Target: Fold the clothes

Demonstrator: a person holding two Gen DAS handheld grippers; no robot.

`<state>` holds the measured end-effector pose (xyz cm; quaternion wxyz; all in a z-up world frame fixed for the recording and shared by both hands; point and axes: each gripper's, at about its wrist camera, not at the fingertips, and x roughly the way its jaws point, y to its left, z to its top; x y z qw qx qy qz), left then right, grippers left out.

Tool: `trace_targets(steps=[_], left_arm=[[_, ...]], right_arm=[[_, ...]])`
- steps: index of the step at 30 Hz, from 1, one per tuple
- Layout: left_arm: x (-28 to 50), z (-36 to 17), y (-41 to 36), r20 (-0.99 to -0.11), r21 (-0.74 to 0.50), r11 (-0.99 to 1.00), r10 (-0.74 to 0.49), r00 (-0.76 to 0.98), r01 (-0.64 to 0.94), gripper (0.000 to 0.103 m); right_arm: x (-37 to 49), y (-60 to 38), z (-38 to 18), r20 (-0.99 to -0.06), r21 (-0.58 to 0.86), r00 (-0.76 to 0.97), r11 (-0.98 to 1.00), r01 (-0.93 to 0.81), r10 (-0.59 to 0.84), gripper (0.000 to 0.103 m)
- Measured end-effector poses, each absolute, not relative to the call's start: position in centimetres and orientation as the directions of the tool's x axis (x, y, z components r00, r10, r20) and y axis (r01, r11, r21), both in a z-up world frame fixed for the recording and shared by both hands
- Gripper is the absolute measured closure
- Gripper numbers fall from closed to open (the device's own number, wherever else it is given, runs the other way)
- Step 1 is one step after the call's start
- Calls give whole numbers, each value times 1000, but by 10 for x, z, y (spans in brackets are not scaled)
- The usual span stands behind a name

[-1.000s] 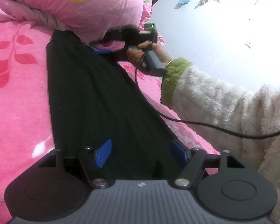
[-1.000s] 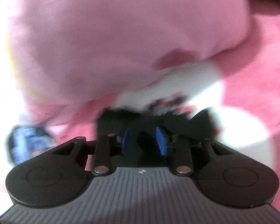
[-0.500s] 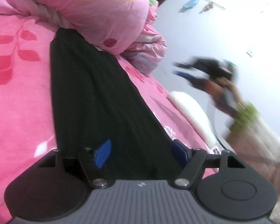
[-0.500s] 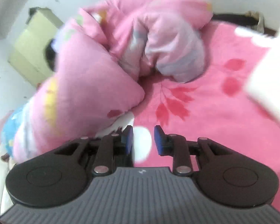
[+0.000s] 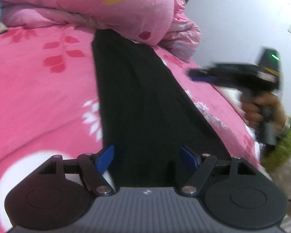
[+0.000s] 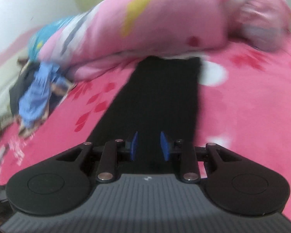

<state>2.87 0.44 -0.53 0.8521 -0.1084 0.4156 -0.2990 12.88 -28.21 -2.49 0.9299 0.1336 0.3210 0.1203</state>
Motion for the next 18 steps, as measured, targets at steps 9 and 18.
trace_targets(steps=[9,18], left_arm=[[-2,-5,30,-637,-390,816,-574,515,427,27],[5,0,73,-566,-473,790,-612,552,391,27]], right_arm=[[123,-135,-42,-598,-113,742,885,-451,302,83],[215,-183,-22,-634,-11,751,969,-248,185,84]])
